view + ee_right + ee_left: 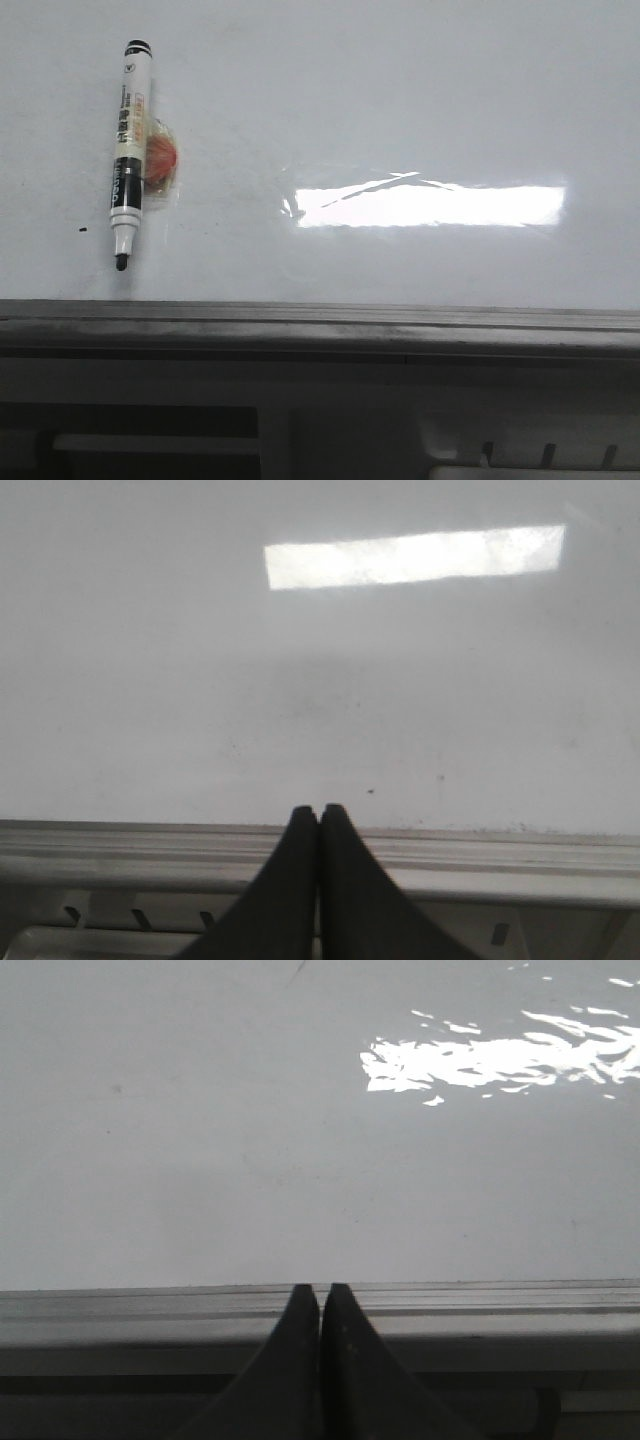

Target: Write number 6 on whiteboard

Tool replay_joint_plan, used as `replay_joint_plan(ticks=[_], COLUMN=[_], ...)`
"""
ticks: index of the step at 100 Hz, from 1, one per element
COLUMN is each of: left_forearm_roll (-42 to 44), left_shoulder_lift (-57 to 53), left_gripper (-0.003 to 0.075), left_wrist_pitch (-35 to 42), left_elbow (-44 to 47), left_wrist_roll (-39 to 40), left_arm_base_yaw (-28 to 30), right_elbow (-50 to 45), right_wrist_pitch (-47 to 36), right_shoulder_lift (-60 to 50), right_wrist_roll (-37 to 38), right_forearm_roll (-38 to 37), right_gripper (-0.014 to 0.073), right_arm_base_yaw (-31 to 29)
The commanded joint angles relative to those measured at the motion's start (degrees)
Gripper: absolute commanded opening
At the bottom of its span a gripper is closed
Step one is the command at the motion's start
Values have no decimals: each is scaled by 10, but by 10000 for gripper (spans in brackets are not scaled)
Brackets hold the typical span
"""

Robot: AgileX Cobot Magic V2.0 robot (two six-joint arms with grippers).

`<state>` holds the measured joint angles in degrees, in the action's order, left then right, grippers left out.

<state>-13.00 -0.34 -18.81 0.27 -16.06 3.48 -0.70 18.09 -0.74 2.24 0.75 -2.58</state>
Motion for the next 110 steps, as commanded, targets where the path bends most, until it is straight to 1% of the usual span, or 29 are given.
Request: replay_joint_plan(ticks=[1, 10, 15, 20, 30, 36, 42, 49, 57, 62, 71, 77, 84, 91, 95, 99, 104, 110], left_forearm_roll=[2, -10, -55, -138, -389, -485, -539, -566, -560, -535, -460, -395, -328, -268, -245, -226, -215, -197], left_shoulder_lift=[-17, -17, -17, -17, -17, -17, -17, -17, -17, -17, -7, 14, 53, 103, 135, 152, 171, 199], left_gripper=[-19, -19, -19, -19, -19, -19, -19, -19, -19, -19, -19, -19, -19, -19, -18, -17, -2, 66], left_wrist_pitch=[55, 76, 84, 94, 102, 115, 135, 144, 134, 106, 34, -9, -54, -103, -128, -138, -143, -159], left_elbow=[26, 26, 26, 26, 26, 26, 26, 24, 20, 6, -38, -78, -127, -177, -201, -225, -245, -266], left_wrist_roll=[4, 4, 4, 4, 4, 4, 4, 4, -2, -14, -32, -32, -32, -35, -50, -61, -61, -61], left_arm_base_yaw=[1, 1, 1, 1, 1, 1, 1, 1, 1, 1, 1, 1, 1, 1, 1, -14, -36, -67], right_elbow=[-16, -16, -16, -16, -16, -16, -16, -16, 1, 19, 76, 121, 167, 202, 222, 234, 249, 265], right_wrist_pitch=[-70, -138, -177, -208, -243, -244, -240, -239, -231, -215, -144, -87, -30, 10, 35, 48, 64, 81], right_shoulder_lift=[-9, -9, -9, -9, -9, -9, -9, -9, -9, -9, -7, 2, 19, 41, 61, 76, 94, 112], right_wrist_roll=[-1, -1, -1, -1, -1, -1, -1, 0, 7, 7, -4, -18, -22, -22, -35, -39, -48, -50], right_forearm_roll=[-3, 10, 24, 47, 128, 160, 185, 214, 260, 260, 220, 166, 128, 118, 118, 118, 118, 118], right_gripper=[-64, -64, -64, -64, -64, -64, -64, -64, -64, -64, -64, -64, -64, -64, -63, -58, -25, 46], right_arm_base_yaw=[-2, -2, -2, -2, -2, -2, -2, -2, -2, -2, -2, -2, -2, -2, -2, -2, -2, -2])
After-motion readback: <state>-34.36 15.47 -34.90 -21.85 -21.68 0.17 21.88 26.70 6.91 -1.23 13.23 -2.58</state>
